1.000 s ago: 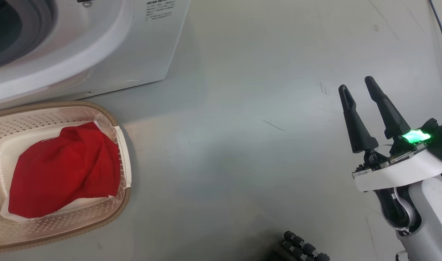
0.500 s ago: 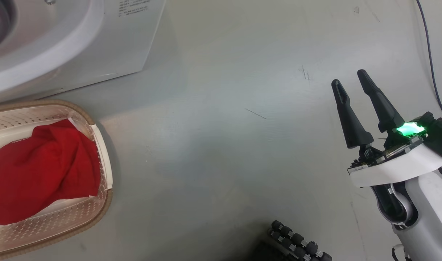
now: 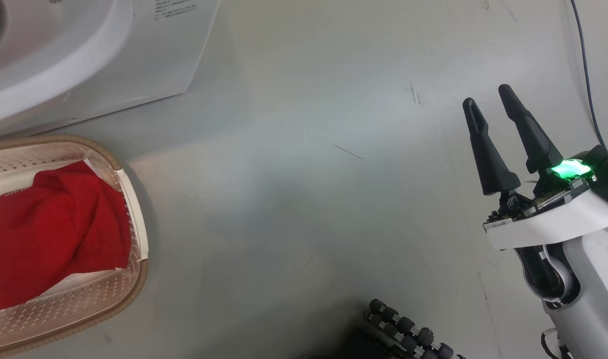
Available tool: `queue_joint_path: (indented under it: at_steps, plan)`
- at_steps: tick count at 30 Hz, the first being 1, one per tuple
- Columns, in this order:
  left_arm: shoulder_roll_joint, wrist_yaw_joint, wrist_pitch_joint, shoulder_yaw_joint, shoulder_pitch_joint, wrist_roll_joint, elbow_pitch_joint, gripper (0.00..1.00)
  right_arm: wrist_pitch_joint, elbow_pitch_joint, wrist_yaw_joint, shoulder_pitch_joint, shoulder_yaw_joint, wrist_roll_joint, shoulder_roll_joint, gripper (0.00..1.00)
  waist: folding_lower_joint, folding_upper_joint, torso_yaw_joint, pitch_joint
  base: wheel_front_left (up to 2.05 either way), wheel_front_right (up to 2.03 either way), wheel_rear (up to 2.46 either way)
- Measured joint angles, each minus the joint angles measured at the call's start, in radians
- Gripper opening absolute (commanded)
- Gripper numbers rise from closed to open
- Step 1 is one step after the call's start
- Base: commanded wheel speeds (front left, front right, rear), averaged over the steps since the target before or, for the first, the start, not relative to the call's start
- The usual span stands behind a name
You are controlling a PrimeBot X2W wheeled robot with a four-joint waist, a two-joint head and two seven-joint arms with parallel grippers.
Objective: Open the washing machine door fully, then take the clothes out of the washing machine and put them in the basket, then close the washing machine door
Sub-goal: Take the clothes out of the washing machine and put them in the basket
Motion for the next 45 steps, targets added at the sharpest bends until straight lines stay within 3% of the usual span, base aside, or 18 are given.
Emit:
queue_joint_path:
  at_steps: [25,26,27,45]
  plan:
    - [-0.027,0.013,0.026,0.042,0.009,-0.054,-0.015,1.00,0.000,-0.003,0.000,-0.005,-0.011,0.000,-0.010,1.00,0.0000,0.0000,0.007,0.027,0.00,0.00,0.00]
    - [-0.029,0.014,0.027,0.044,0.009,-0.055,-0.016,0.62,0.000,-0.003,0.000,-0.006,-0.011,0.000,-0.010,1.00,-0.0001,0.0000,0.008,0.028,0.00,0.00,0.00]
    - [-0.030,0.016,0.028,0.044,0.009,-0.056,-0.017,0.00,0.000,-0.003,0.000,-0.006,-0.011,0.000,-0.010,1.00,0.0000,0.0000,0.008,0.028,0.00,0.00,0.00]
    - [-0.041,0.015,-0.015,0.031,0.033,-0.063,-0.016,0.00,0.000,-0.001,0.000,-0.019,-0.013,-0.001,-0.009,1.00,0.0000,0.0000,0.024,0.012,0.00,0.00,0.00]
